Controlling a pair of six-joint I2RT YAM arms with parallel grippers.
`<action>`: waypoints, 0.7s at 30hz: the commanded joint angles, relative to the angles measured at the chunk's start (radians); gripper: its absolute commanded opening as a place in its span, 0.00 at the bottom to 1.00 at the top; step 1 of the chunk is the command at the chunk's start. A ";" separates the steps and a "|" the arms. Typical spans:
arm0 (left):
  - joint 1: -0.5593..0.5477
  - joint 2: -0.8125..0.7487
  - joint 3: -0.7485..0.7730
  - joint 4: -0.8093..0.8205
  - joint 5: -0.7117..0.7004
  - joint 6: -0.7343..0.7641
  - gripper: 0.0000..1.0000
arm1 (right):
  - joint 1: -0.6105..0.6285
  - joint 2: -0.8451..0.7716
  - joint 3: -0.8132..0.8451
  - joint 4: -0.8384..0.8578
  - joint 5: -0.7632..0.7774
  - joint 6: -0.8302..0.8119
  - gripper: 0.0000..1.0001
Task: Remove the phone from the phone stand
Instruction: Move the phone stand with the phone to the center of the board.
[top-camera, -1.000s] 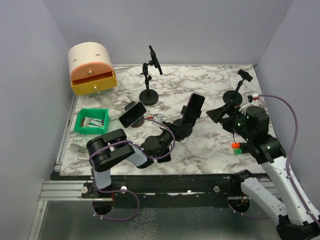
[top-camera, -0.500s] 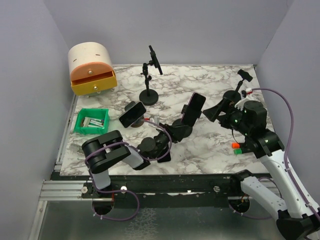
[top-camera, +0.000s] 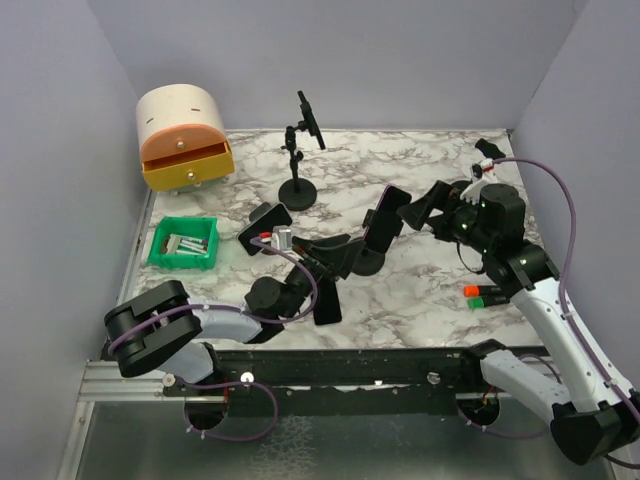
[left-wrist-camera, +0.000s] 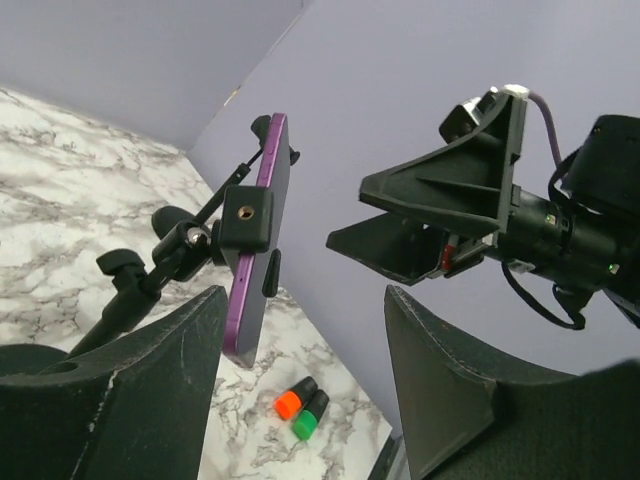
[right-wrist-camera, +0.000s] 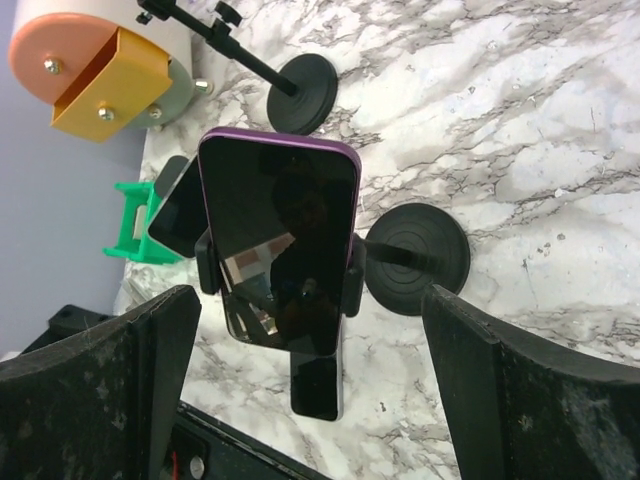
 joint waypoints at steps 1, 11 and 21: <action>0.004 -0.063 0.062 -0.202 0.012 0.125 0.65 | 0.008 0.054 0.057 0.054 -0.026 -0.024 0.98; 0.007 -0.038 0.138 -0.351 0.037 0.201 0.64 | 0.008 0.187 0.144 0.061 -0.055 -0.044 0.99; 0.023 0.010 0.173 -0.388 0.031 0.218 0.57 | 0.018 0.282 0.193 0.035 -0.073 -0.072 0.99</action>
